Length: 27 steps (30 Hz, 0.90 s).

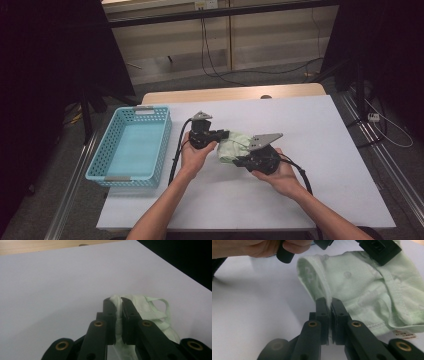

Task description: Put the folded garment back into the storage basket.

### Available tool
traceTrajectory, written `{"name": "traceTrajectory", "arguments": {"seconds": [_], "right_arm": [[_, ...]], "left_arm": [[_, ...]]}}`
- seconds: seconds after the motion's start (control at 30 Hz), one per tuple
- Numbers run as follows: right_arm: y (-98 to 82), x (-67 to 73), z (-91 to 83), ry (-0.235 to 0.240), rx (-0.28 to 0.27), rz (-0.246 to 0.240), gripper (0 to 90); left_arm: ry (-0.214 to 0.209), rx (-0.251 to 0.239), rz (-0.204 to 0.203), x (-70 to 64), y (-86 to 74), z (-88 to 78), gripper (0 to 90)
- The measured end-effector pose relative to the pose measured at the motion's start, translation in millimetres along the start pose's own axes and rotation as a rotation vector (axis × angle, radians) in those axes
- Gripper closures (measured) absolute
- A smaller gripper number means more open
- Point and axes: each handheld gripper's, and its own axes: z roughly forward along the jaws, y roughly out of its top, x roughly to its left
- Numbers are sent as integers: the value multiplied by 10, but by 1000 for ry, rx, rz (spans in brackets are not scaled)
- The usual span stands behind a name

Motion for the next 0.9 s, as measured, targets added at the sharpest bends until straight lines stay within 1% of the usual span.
{"name": "traceTrajectory", "arguments": {"seconds": [0.27, 0.3, 0.43, 0.6, 0.73, 0.77, 0.9], "right_arm": [[56, 14, 2, 8, -19, 1, 869], [64, 18, 6, 7, -19, -5, 869], [105, 28, 12, 11, -28, -9, 869], [181, 39, 7, 10, -47, -10, 869], [228, 57, 35, 20, -52, -20, 869], [238, 61, 45, 22, -53, -26, 869], [279, 83, 56, 33, -63, -30, 869]], "left_arm": [[9, -15, 5, 14, 25, -85, 836], [10, -13, 5, 16, 27, -96, 835], [11, -33, 2, 25, 49, -155, 836], [27, -44, 6, 63, 62, -230, 836], [34, -47, 8, 67, 73, -291, 836], [39, -45, 14, 67, 77, -300, 836], [40, -52, 18, 67, 99, -338, 836]]}}
